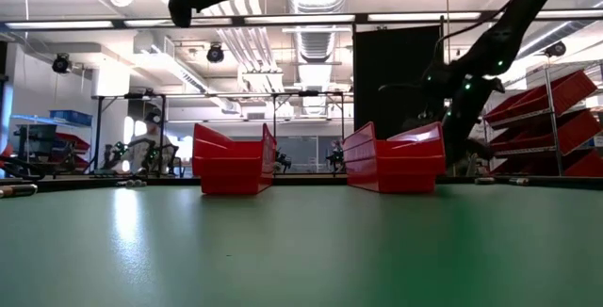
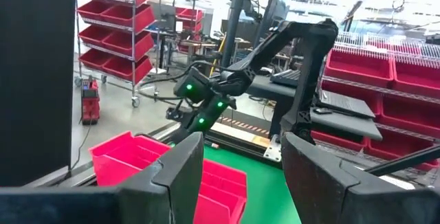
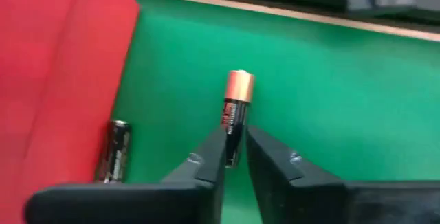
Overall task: Sort batteries
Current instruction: Put the brown battery into the left red bin
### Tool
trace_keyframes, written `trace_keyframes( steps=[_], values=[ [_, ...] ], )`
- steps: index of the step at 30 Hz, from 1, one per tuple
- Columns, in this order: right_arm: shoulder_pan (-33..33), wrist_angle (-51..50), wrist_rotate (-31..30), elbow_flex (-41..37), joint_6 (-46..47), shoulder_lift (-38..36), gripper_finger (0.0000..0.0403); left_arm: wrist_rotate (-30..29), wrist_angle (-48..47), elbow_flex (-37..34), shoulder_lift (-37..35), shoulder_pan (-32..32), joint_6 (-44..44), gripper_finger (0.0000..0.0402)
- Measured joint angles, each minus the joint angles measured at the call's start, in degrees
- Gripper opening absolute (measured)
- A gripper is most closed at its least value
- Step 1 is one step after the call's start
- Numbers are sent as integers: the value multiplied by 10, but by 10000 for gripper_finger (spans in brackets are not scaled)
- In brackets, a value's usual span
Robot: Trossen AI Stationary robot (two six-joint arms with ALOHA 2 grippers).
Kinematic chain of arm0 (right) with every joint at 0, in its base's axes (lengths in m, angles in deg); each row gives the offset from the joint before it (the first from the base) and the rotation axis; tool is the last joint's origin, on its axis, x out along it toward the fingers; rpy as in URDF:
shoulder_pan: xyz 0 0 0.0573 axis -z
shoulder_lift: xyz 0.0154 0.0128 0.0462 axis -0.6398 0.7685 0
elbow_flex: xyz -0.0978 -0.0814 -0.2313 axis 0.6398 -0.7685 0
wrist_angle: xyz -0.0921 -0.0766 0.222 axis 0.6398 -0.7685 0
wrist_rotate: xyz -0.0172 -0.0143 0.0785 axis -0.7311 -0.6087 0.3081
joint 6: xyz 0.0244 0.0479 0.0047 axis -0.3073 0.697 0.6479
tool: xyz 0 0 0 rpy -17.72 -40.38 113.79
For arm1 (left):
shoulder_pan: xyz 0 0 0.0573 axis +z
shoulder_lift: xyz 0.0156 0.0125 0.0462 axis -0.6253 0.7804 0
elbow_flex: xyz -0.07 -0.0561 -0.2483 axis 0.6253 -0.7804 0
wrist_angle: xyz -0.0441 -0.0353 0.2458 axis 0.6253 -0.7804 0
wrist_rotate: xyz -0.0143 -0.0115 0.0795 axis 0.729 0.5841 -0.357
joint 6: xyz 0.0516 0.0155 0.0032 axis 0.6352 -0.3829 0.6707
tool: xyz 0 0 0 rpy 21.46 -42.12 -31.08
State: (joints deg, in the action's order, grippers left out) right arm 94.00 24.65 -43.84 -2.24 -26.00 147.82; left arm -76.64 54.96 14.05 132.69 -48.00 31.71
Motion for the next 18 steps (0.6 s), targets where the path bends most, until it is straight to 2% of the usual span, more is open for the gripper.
trace_keyframes(
  steps=[10,14,18],
  values=[
    [-1,2,2,28,0,21,177,0,-42,-1,0,0,0,176],
    [-7,28,2,31,-7,31,204,0,-47,-1,0,0,5,176],
    [-11,50,2,33,-8,59,209,0,-46,-1,0,0,9,176]
  ],
)
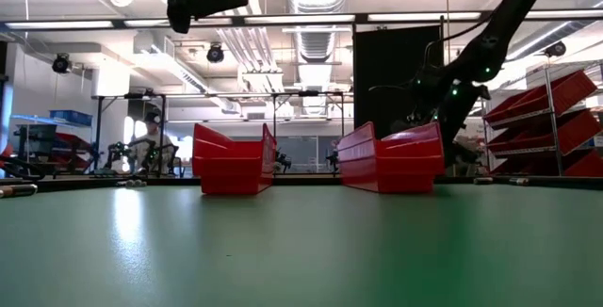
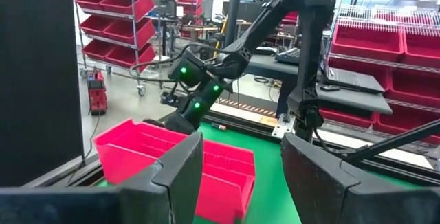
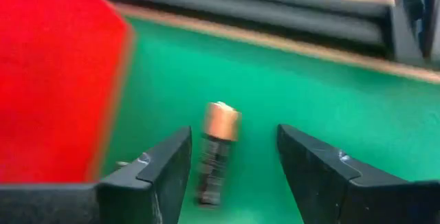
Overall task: Sort batteries
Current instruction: Put the brown battery into the left red bin
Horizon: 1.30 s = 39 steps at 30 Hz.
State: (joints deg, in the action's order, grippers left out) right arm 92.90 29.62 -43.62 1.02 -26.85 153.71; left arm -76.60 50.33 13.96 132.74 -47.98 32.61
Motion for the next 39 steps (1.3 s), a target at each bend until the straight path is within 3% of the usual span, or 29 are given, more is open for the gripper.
trace_keyframes(
  steps=[7,12,23,33,39],
  values=[
    [0,-14,-56,1,-42,28,189,0,0,0,0,-1,-1,176],
    [-1,-29,-63,0,-53,16,160,0,1,0,0,-1,-8,176],
    [-1,-110,-70,0,-66,-9,47,0,3,0,0,-1,-19,176],
    [-5,-117,-70,-1,-79,-7,64,11,4,0,0,-8,-23,176],
    [-6,-132,-69,-1,-90,-13,34,49,4,0,0,-8,-8,176]
  ],
)
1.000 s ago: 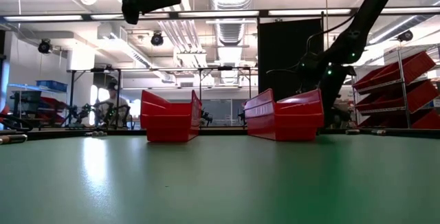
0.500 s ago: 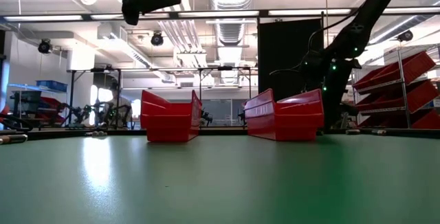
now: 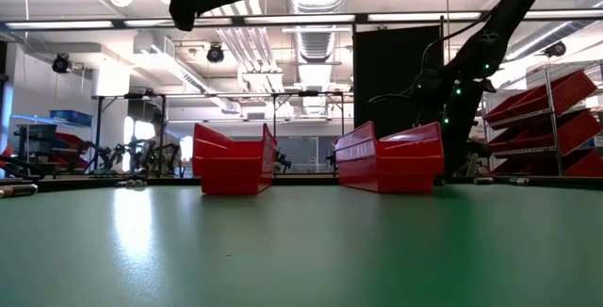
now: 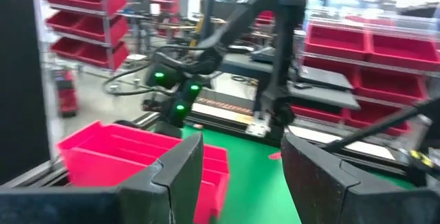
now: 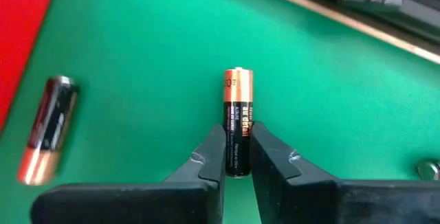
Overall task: Sort batteries
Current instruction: Put the brown battery into the left red bin
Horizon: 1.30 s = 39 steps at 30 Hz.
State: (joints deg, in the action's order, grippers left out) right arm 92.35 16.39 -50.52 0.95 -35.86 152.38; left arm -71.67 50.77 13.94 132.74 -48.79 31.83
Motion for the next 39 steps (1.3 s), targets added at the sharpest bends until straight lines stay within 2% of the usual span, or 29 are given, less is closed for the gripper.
trace_keyframes(
  steps=[11,17,26,29,33,39],
  values=[
    [-21,-106,-11,-5,-19,-63,26,66,3,0,0,0,56,176],
    [-63,-149,-11,-5,-32,-152,6,106,2,0,6,0,71,176],
    [-163,-243,-11,-6,-8,-288,6,106,33,0,77,0,73,176],
    [-194,-286,-11,-24,20,-311,7,106,38,11,106,0,73,176],
    [-219,-281,-27,-72,61,-319,8,106,36,46,139,0,89,176],
    [-262,-235,-60,-153,126,-337,9,108,-63,120,159,-5,94,176]
  ],
)
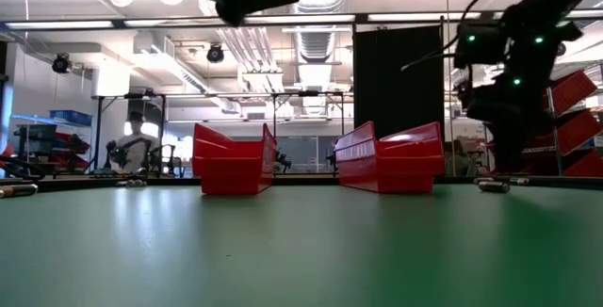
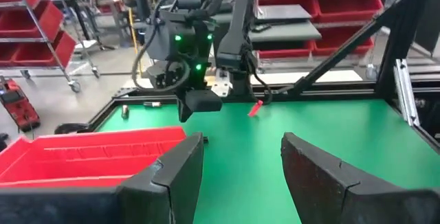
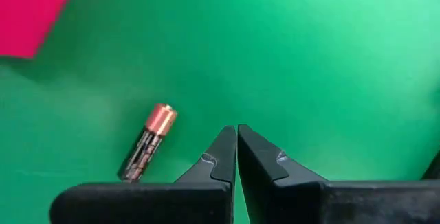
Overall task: Sort batteries
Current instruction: Put the brown battery into the left red bin
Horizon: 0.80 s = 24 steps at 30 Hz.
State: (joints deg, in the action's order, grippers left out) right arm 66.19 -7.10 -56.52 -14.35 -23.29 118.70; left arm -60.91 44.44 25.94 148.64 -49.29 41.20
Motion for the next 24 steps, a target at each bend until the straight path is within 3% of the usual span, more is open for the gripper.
trace_keyframes(
  steps=[7,12,16,24],
  values=[
    [-171,26,-91,-32,159,-104,9,-1,-41,43,7,-36,12,176],
    [-293,25,-185,-34,279,-96,17,-4,-32,42,7,-52,26,176],
    [-325,25,-210,-33,343,-68,51,-7,-29,36,6,-53,24,176],
    [-328,47,-269,-52,453,26,172,-7,-29,32,9,-59,14,176]
  ],
)
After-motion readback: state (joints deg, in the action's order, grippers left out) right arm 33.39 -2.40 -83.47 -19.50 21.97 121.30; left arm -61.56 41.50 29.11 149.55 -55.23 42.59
